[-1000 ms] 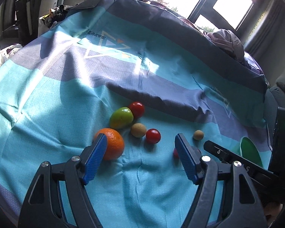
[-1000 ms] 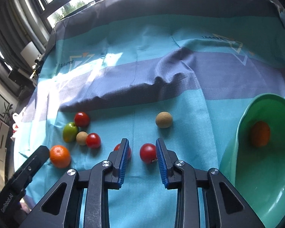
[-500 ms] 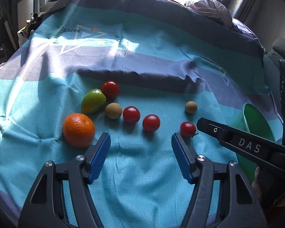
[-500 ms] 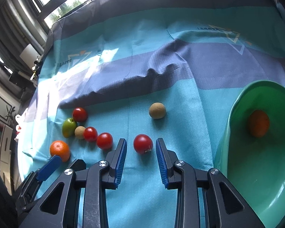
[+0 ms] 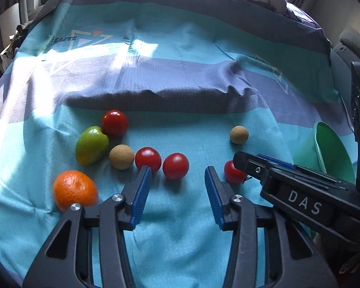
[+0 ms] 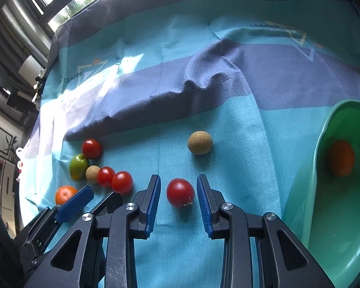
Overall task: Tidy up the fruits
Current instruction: 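Move the left gripper to a red cherry tomato and close on it, then carry the cherry tomato into the green bowl and open the left gripper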
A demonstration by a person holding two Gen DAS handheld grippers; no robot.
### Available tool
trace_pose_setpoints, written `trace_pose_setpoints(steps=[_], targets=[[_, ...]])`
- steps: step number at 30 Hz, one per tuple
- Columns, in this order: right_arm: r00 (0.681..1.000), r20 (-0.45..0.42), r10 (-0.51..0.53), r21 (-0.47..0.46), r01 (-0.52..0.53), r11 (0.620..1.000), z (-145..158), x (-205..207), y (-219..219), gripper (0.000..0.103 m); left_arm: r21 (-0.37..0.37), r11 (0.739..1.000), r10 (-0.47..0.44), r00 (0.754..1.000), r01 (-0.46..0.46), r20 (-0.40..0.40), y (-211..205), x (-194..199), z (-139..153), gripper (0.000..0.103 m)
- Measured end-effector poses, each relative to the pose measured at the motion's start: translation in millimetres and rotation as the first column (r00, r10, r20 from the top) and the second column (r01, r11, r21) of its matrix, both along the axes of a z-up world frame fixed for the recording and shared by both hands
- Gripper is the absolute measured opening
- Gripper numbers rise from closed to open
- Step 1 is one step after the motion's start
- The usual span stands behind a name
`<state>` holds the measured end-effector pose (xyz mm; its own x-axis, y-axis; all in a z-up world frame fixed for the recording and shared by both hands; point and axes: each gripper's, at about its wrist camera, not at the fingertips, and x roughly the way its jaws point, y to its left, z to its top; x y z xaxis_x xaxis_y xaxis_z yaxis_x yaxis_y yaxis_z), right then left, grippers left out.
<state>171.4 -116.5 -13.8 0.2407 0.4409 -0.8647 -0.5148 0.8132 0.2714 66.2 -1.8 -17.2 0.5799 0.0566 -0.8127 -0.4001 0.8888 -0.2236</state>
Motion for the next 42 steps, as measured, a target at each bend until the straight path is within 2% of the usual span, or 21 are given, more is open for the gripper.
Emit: trace_pose_setpoints(steps=[3, 5, 7, 14, 18, 27, 37, 42], targets=[[0.999, -0.038, 0.013, 0.016, -0.012, 1.000, 0.7, 3.1, -0.3, 0.033, 0.000, 1.000, -0.015, 1.000, 0.015, -0.014, -0.8, 11.0, -2.7, 0.041], [0.999, -0.040, 0.015, 0.023, -0.014, 1.000, 1.9, 4.8, -0.3, 0.033, -0.010, 0.999, -0.039, 0.999, 0.039, -0.013, -2.8, 17.9, -3.2, 0.037], [1.000, -0.030, -0.005, 0.007, 0.005, 1.000, 1.5, 7.1, -1.4, 0.033, 0.015, 0.999, -0.049, 0.999, 0.049, -0.023, -4.9, 24.0, -4.9, 0.036], [0.999, -0.052, -0.007, -0.032, 0.005, 0.999, -7.4, 10.6, 1.8, 0.033, 0.021, 0.999, -0.040, 0.997, 0.041, -0.061, -0.3, 27.9, -18.1, 0.033], [0.998, -0.069, -0.003, -0.036, 0.000, 0.999, -12.8, 10.5, 4.5, 0.033, -0.009, 0.999, -0.036, 0.997, 0.035, -0.071, 0.0, 28.1, -25.3, 0.026], [0.991, -0.131, 0.001, -0.014, -0.003, 1.000, -22.8, 11.2, 5.1, 0.033, -0.020, 1.000, -0.015, 0.998, 0.013, -0.067, -0.5, 17.5, -24.0, 0.027], [0.998, -0.069, 0.003, -0.032, -0.005, 0.999, -19.9, 4.4, 6.7, 0.029, -0.037, 0.999, 0.028, 1.000, -0.028, -0.003, 7.7, -9.6, -6.8, 0.027], [1.000, -0.006, -0.006, 0.028, 0.006, 1.000, 5.8, -5.0, -8.3, 0.029, -0.025, 1.000, 0.013, 0.997, -0.011, 0.071, -4.4, -20.3, 15.1, 0.027]])
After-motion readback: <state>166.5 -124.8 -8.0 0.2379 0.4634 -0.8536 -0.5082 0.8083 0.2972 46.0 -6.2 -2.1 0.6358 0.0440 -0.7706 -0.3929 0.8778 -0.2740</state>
